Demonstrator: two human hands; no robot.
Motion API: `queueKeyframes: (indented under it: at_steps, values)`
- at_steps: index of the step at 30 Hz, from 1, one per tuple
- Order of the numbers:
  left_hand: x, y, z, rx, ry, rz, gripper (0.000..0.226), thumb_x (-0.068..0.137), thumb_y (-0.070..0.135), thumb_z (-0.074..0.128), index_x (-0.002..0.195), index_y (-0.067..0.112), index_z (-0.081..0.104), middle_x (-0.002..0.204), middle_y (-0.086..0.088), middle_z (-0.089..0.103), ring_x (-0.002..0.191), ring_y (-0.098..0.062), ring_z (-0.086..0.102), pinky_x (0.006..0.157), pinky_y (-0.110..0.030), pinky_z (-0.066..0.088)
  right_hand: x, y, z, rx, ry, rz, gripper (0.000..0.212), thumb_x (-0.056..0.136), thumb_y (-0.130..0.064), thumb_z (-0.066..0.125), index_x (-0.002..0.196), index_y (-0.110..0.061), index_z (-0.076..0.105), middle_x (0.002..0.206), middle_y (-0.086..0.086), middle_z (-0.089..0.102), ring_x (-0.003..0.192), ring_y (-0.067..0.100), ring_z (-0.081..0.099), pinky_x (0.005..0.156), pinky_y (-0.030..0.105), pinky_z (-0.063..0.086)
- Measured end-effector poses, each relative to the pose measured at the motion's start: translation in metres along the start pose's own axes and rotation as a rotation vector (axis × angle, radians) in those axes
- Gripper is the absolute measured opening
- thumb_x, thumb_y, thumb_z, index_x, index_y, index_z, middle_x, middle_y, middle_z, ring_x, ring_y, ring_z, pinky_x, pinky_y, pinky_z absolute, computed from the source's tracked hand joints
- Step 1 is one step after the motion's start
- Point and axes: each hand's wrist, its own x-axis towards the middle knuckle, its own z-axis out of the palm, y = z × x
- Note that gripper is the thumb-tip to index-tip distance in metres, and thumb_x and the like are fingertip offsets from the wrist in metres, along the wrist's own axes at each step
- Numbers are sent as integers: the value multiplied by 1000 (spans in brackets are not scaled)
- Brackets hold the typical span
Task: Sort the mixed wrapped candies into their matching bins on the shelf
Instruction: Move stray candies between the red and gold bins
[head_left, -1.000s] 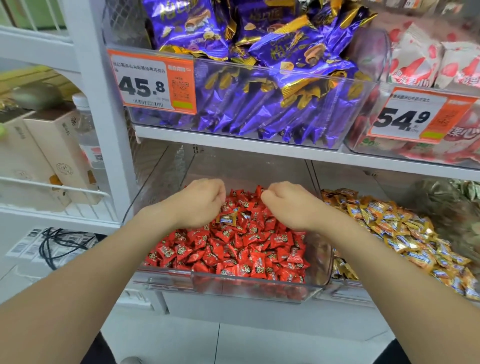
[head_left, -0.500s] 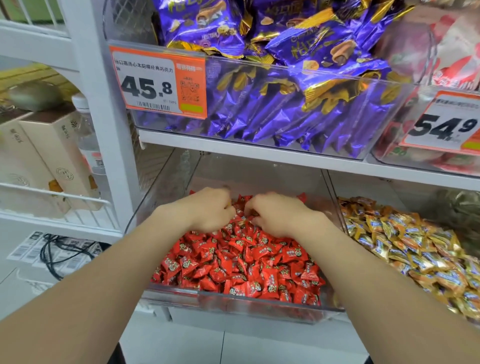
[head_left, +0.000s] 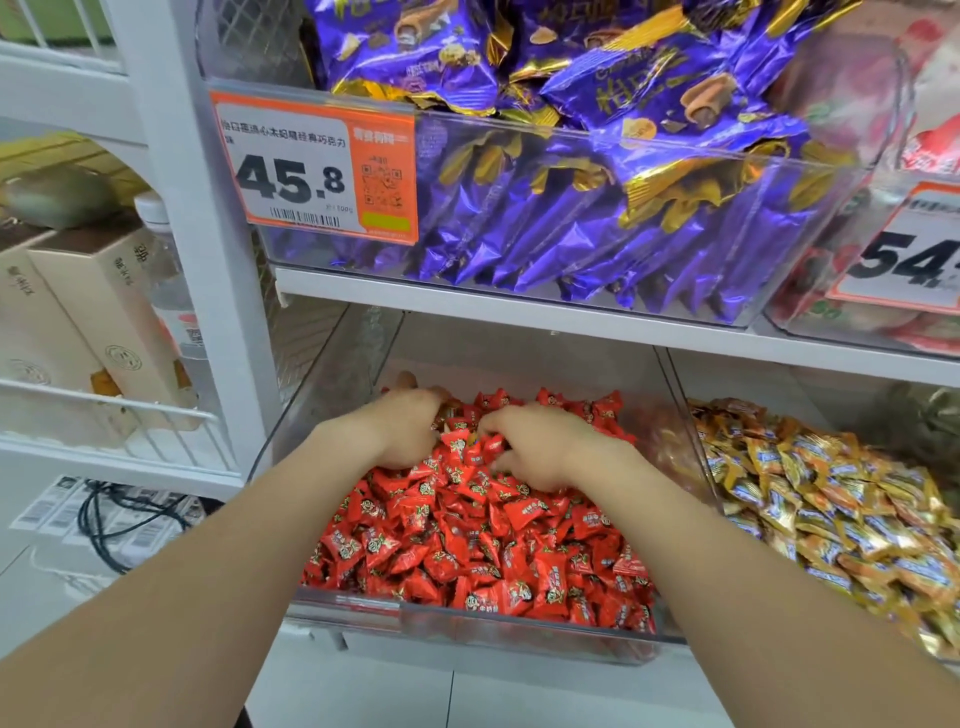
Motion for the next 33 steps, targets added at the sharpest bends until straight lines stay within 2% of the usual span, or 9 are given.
queueKeyframes:
  at_steps: [4,6,8,11,14,20,22,26,33]
  values:
    - [-3,15,-7,29,-130,44,57,89,27,66,144,30,51,132,-10,53,128,-29,51,106,-43,49,-13,6,-21,307,106,13,52,102,-42,66,150,-25,53,134,-1,66,117,16,65,91,22,49]
    - [-6,23,-8,30,-110,108,51,91,24,66,141,27,56,132,-8,59,121,-28,57,101,-41,52,-24,6,-27,409,102,11,51,105,-43,61,152,-25,51,92,-15,66,74,-5,65,60,8,44]
    - [-10,30,-10,45,-84,148,43,93,20,65,135,23,61,129,-6,65,115,-28,62,91,-36,53,-34,8,-28,491,64,39,46,104,-45,62,146,-27,56,65,-12,64,45,-1,54,41,10,37]
    - [-20,34,-17,16,-50,150,18,93,26,67,109,18,70,99,0,71,94,-27,65,74,-34,49,-42,15,-30,542,19,163,44,97,-58,65,134,-35,58,89,14,78,54,13,58,42,21,44]
    - [-34,37,-28,-55,13,121,25,94,44,69,91,19,71,77,5,69,77,-18,64,66,-32,47,-55,20,-34,633,-41,202,41,97,-61,64,126,-32,63,99,9,81,58,11,54,47,21,45]
    - [-66,48,-40,-323,120,89,36,94,54,59,88,19,68,81,2,74,75,-15,66,74,-37,52,-77,20,-31,985,-74,149,33,101,-44,69,128,-24,65,112,9,79,46,6,41,38,19,33]
    - [-77,58,-42,-557,48,52,29,90,46,60,88,19,70,82,1,76,60,-13,56,61,-35,45,-82,18,-29,995,-39,153,36,99,-45,72,127,-23,68,117,10,78,44,6,43,38,21,35]
    - [-94,74,-40,-892,-42,-29,20,86,40,58,77,23,62,74,-4,59,57,-17,38,51,-26,27,-90,13,-24,1015,18,115,36,100,-40,71,123,-13,69,110,0,80,45,5,41,39,22,37]
    - [-96,87,-27,-1122,-44,-186,34,102,37,62,114,6,67,69,-5,56,50,-15,49,41,-22,32,-102,3,-33,1137,-17,160,16,99,-27,72,88,-17,64,70,1,60,46,6,36,40,19,28]
